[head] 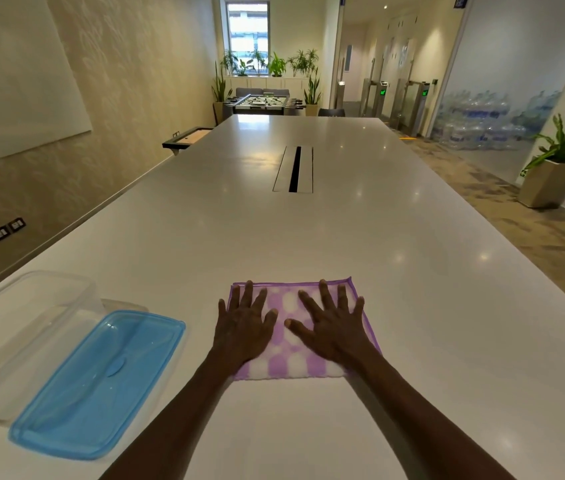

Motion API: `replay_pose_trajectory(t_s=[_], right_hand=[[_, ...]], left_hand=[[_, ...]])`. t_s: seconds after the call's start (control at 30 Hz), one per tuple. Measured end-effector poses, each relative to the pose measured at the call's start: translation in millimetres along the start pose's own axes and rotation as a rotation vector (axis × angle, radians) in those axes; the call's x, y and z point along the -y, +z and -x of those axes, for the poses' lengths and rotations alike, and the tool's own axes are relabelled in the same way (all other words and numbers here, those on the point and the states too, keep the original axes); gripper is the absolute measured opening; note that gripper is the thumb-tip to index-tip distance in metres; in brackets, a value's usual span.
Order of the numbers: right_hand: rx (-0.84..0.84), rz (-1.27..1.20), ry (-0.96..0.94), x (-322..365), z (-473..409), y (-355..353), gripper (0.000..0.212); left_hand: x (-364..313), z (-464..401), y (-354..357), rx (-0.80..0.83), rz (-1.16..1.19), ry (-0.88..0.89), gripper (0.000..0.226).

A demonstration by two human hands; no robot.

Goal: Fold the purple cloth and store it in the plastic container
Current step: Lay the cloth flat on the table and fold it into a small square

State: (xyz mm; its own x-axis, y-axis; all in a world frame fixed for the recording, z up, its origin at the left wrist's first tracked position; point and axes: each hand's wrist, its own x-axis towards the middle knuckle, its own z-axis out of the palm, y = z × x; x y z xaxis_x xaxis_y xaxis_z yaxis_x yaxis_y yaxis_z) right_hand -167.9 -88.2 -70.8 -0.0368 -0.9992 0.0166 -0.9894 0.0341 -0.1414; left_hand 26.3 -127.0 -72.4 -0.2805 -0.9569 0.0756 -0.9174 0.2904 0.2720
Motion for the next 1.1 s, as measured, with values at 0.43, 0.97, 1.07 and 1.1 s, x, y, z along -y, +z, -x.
replay_pose_trajectory(t_s=[0.43, 0.97, 1.07, 1.1], right_hand=[[-0.12, -0.064, 0.036, -18.1, -4.1, -33.4, 0.037], [-0.093, -0.051, 0.141, -45.0, -31.5, -57.5, 0.026], [-0.228, -0.171, 0.123, -51.7, -25.1, -56.0, 0.016], [-0.26, -0.205, 0.111, -53.5, -21.9, -53.9, 0.012]], left_hand=[[24.2, -22.0, -16.9, -0.086, -0.076, 0.082, 0.047], [36.5, -68.8, -55.2, 0.128, 0.103, -0.034, 0.047], [41.0, -57.9, -57.4, -0.004, 0.133, 0.003, 0.06], [43.3, -52.7, -57.9, -0.055, 0.142, 0.024, 0.057]])
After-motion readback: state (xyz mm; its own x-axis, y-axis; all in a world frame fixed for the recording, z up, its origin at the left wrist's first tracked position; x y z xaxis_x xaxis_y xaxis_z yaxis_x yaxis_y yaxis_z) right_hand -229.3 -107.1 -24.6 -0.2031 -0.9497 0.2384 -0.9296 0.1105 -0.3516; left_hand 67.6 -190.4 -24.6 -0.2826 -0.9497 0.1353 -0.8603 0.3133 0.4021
